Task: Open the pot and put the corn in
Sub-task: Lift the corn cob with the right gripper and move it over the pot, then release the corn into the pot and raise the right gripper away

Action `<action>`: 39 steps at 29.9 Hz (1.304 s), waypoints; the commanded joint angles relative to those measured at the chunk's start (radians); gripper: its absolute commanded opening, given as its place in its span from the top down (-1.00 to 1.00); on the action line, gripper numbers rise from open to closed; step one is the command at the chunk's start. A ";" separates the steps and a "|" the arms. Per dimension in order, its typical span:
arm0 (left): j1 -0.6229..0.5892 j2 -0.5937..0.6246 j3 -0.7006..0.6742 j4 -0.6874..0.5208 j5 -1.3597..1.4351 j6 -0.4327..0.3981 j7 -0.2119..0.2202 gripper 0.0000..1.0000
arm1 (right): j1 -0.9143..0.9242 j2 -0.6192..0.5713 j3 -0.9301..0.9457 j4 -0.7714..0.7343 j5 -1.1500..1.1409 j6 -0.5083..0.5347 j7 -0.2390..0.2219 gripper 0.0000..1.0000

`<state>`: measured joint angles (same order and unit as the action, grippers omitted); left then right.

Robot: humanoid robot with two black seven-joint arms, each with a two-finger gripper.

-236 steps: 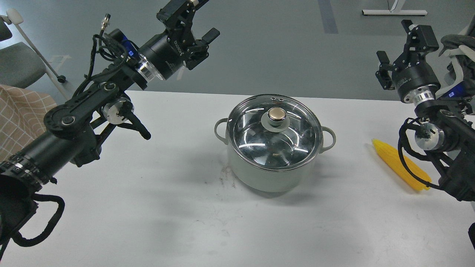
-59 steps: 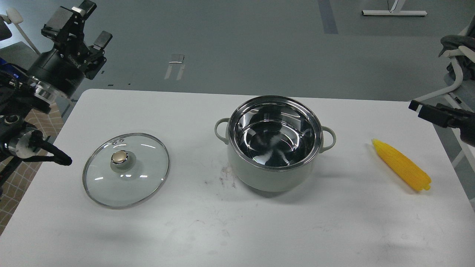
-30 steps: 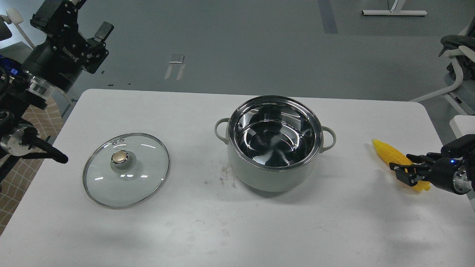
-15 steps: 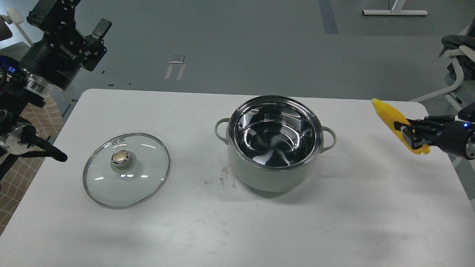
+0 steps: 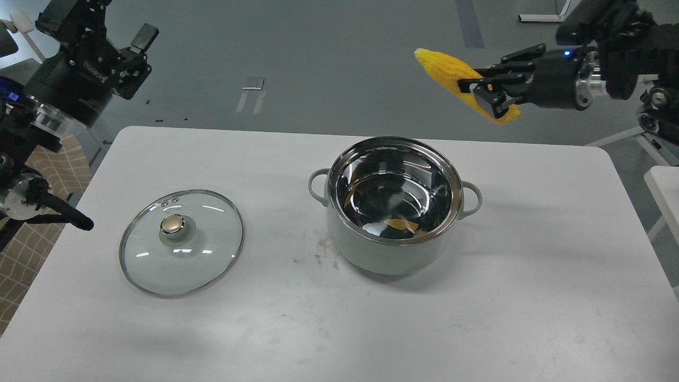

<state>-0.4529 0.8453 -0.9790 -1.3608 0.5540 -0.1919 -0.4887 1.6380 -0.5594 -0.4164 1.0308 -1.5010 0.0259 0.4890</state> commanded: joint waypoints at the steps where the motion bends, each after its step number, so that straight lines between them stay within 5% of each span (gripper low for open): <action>1: 0.000 -0.002 0.000 0.000 -0.003 0.000 0.000 -0.84 | 0.010 0.120 -0.085 0.002 0.013 0.005 0.000 0.89; 15: 0.000 -0.002 0.000 0.000 -0.003 0.000 0.000 -0.84 | -0.115 0.245 -0.151 -0.051 0.019 0.003 0.000 0.69; 19: 0.000 -0.002 0.000 0.000 -0.003 0.000 0.000 -0.84 | -0.116 0.257 -0.151 -0.058 0.034 0.000 0.000 0.40; 27: 0.000 -0.002 0.000 0.000 -0.003 0.000 0.000 -0.84 | -0.116 0.259 -0.151 -0.055 0.070 0.003 0.000 -0.61; 31: 0.000 -0.005 0.002 0.000 -0.002 0.005 0.000 -0.86 | -0.118 0.257 -0.148 -0.055 0.073 0.002 0.000 -0.87; 39: -0.003 -0.012 0.000 0.003 -0.003 0.005 0.000 -0.95 | -0.118 0.246 -0.059 -0.121 0.225 -0.018 0.000 -0.99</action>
<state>-0.4525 0.8394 -0.9778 -1.3606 0.5522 -0.1831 -0.4887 1.5188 -0.3072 -0.5373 0.9582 -1.3431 0.0196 0.4887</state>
